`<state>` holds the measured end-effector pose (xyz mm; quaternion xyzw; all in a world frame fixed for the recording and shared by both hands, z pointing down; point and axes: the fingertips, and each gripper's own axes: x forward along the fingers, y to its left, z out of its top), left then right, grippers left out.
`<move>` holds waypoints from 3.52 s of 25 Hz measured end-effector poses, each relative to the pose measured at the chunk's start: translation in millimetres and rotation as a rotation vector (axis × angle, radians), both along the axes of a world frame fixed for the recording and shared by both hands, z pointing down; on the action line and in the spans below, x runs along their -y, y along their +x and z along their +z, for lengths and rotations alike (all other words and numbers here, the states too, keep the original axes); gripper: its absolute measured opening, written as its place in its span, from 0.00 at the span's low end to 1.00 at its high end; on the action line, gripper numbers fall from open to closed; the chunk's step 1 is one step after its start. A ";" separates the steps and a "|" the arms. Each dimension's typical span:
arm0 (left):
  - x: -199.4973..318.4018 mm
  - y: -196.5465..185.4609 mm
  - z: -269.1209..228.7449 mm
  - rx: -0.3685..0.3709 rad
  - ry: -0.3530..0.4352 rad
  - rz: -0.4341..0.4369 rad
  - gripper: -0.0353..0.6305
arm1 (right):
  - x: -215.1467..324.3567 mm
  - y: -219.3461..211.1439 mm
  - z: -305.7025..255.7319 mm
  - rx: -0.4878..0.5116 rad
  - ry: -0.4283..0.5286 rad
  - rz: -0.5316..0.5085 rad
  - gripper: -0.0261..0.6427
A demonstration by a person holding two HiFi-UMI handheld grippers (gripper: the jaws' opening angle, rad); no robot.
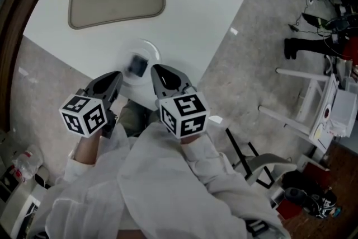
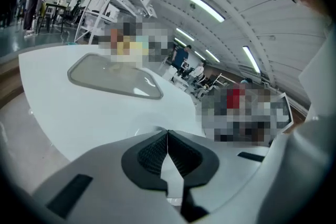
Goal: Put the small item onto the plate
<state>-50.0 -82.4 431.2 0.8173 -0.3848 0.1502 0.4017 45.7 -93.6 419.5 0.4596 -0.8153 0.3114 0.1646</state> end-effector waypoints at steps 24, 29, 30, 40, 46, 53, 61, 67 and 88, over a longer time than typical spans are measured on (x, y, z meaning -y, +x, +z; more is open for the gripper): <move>2.7 -5.8 49.1 0.027 -0.149 -0.013 0.07 | -11.0 19.1 57.3 -0.049 -0.175 0.066 0.07; 4.6 -5.1 52.5 0.037 -0.165 -0.023 0.07 | -10.5 23.7 63.4 -0.058 -0.193 0.079 0.07; 5.3 -5.8 54.1 0.039 -0.169 -0.032 0.07 | -10.3 23.7 65.2 -0.058 -0.199 0.077 0.09; 5.5 -14.2 64.2 0.069 -0.208 -0.085 0.08 | -13.2 22.9 76.2 -0.067 -0.239 0.064 0.18; 5.5 -15.3 66.5 0.072 -0.230 -0.090 0.12 | -13.1 24.3 77.9 -0.066 -0.252 0.067 0.19; 3.9 -13.6 72.2 0.065 -0.259 -0.091 0.18 | -13.8 21.9 82.1 -0.067 -0.263 0.057 0.20; 6.2 -10.6 69.6 0.060 -0.265 -0.106 0.19 | -12.3 22.8 83.9 -0.063 -0.287 0.057 0.22; 7.2 -6.4 69.4 0.056 -0.270 -0.120 0.20 | -13.0 22.9 88.2 -0.053 -0.303 0.055 0.22; 13.4 -8.0 69.2 -0.043 -0.295 -0.179 0.20 | -8.4 20.8 88.4 0.090 -0.351 0.173 0.22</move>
